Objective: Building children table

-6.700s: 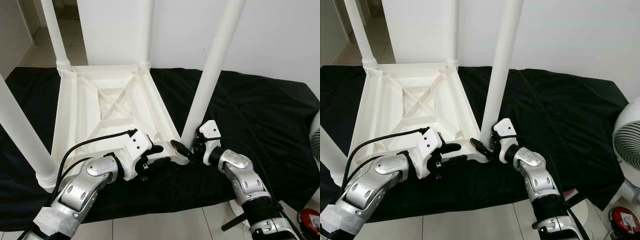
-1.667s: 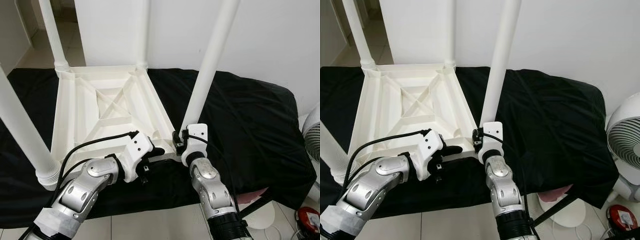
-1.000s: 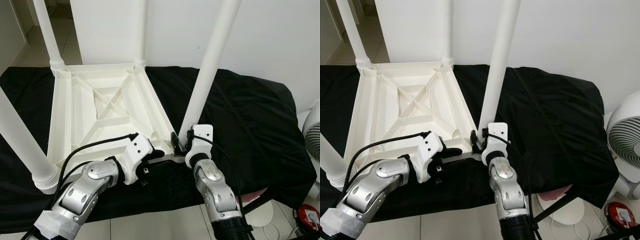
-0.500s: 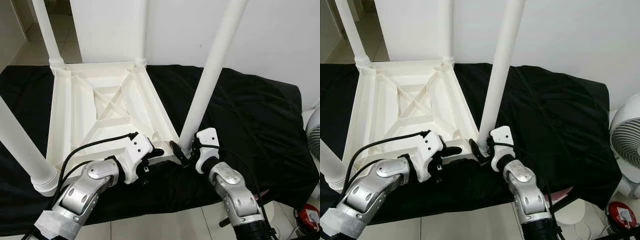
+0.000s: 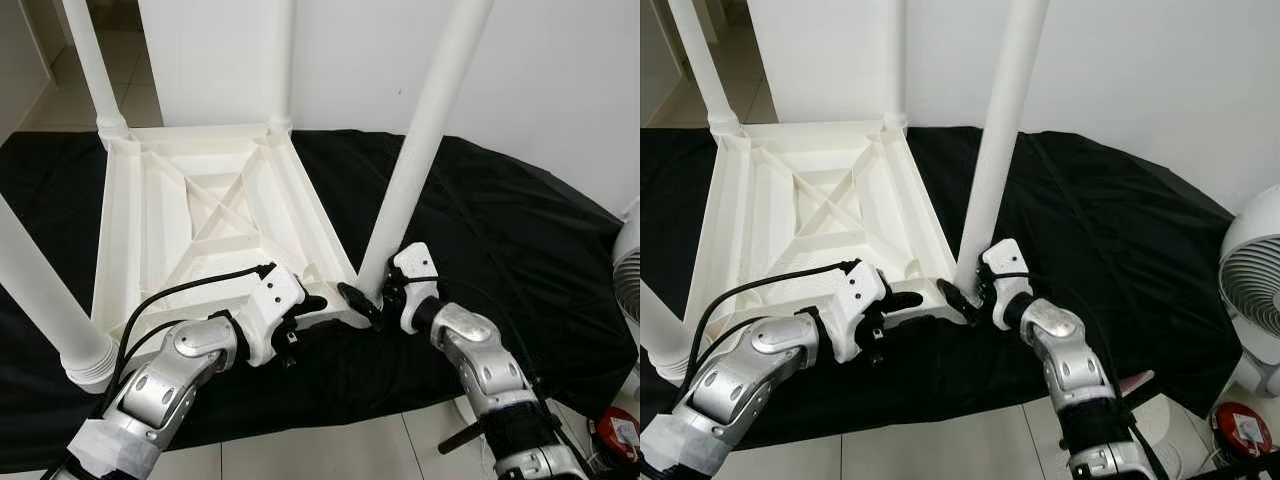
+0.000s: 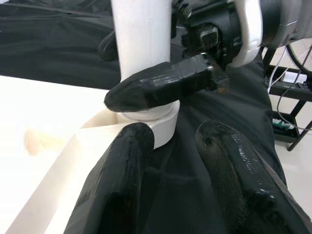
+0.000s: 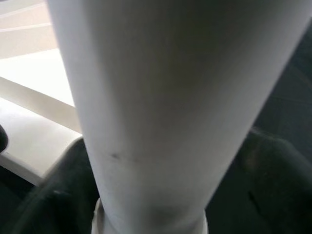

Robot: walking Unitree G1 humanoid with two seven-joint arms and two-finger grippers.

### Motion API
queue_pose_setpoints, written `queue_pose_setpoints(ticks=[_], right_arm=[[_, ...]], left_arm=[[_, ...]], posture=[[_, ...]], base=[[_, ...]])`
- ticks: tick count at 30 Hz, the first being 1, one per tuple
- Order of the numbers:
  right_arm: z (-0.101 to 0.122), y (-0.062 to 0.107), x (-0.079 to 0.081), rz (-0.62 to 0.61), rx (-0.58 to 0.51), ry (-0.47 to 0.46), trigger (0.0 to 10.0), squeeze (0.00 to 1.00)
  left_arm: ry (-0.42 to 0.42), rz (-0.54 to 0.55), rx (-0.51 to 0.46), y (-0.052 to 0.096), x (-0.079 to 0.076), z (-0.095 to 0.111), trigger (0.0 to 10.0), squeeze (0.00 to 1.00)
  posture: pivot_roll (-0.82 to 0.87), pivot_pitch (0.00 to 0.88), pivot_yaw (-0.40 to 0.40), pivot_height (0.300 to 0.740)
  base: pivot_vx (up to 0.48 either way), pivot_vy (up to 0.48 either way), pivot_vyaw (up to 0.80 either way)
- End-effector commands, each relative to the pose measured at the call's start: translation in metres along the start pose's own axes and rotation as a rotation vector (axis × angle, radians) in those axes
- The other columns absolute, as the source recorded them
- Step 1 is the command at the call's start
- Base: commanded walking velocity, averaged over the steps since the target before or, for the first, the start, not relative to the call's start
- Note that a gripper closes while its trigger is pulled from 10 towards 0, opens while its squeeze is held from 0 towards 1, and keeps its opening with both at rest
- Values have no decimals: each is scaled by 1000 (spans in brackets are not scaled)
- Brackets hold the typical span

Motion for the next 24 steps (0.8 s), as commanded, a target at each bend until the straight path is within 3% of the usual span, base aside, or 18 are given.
queue_pose_setpoints(ticks=[1, 2, 18, 19, 24], right_arm=[[-5, -6, 4, 35, 16, 2, 1686, 0], [-6, -9, 6, 53, 14, 4, 0, 0], [-6, -19, 6, 94, -7, 7, 0, 0], [-9, -19, 5, 88, -2, -2, 10000, 0], [-13, -19, -3, -11, 8, -65, 10000, 0]], left_arm=[[-14, -27, 10, -2, -4, 1, 10000, 0], [-14, -23, 9, -2, -3, 1, 10000, 0], [-15, -10, 9, 0, -2, 1, 10000, 0], [-16, -10, 9, 1, -2, 1, 10000, 0], [-20, -15, 11, 0, -2, 1, 10000, 0]], posture=[[60, 44, -93, 740], [65, 43, -95, 740], [78, 36, -98, 740], [78, 32, -97, 740], [76, 22, -97, 740]], base=[[0, 0, 0], [0, 0, 0], [0, 0, 0], [0, 0, 0], [0, 0, 0]])
Point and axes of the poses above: a point about 5 cm out from each wrist's last joint towards the gripper, its own y axis pointing back from the gripper into the wrist, its own z axis along the axis of the wrist's last joint, x = y × z, the point moved 6 cm from there along -y, pointing out of the wrist towards the gripper, and after that the axes turned 9 degrees about y, right-handed, at the moved point
